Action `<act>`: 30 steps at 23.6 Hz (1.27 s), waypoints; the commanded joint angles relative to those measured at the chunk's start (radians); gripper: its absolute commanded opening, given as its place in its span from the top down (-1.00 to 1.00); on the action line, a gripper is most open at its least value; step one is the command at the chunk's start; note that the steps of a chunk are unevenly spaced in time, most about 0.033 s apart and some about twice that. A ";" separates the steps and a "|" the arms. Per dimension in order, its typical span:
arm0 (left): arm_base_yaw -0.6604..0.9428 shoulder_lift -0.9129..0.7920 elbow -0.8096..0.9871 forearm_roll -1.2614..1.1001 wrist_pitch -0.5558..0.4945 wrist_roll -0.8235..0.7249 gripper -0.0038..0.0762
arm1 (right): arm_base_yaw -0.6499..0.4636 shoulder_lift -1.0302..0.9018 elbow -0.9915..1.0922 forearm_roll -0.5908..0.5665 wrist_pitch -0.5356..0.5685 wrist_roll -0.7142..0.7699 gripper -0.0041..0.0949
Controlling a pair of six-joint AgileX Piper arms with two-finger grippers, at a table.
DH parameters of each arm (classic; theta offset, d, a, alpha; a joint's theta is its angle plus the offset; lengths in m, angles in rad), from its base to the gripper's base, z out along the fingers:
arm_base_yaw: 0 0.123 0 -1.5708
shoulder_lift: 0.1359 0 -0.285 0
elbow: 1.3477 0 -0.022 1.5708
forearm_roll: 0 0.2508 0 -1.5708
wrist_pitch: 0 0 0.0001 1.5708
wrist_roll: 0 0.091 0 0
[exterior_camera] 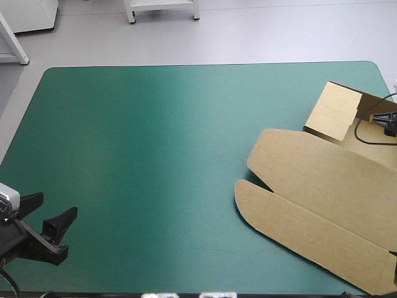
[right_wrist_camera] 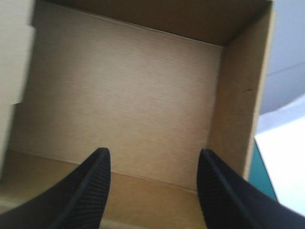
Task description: Fold the box
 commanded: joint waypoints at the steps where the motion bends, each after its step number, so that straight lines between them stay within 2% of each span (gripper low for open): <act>1: -0.006 0.009 -0.020 -0.001 0.015 -0.029 -0.33 | -0.005 -0.147 -0.026 0.180 -0.004 -0.113 0.00; 6: -0.006 0.009 -0.020 0.007 -0.041 -0.036 -0.33 | -0.005 -0.340 -0.017 0.425 0.032 -0.273 0.26; 11: -0.006 0.002 0.027 0.047 -0.117 -0.036 -0.33 | -0.005 -0.570 0.030 0.559 0.064 -0.372 0.55; 13: -0.006 -0.033 0.103 0.042 -0.183 -0.036 -0.33 | 0.006 -0.695 0.134 0.617 0.024 -0.426 0.55; 17: -0.006 -0.124 0.228 0.038 -0.260 -0.036 -0.30 | 0.118 -0.912 0.441 0.630 -0.091 -0.490 0.55; 20: -0.006 -0.177 0.255 0.040 -0.281 -0.036 -0.22 | 0.144 -1.029 0.557 0.652 -0.135 -0.505 0.57; 25: -0.004 -0.312 0.376 0.039 -0.367 -0.040 -0.13 | 0.144 -1.288 0.763 0.649 -0.130 -0.456 0.68; 30: -0.002 -0.402 0.506 0.039 -0.411 -0.040 -0.08 | 0.144 -1.390 0.895 0.655 -0.107 -0.456 0.70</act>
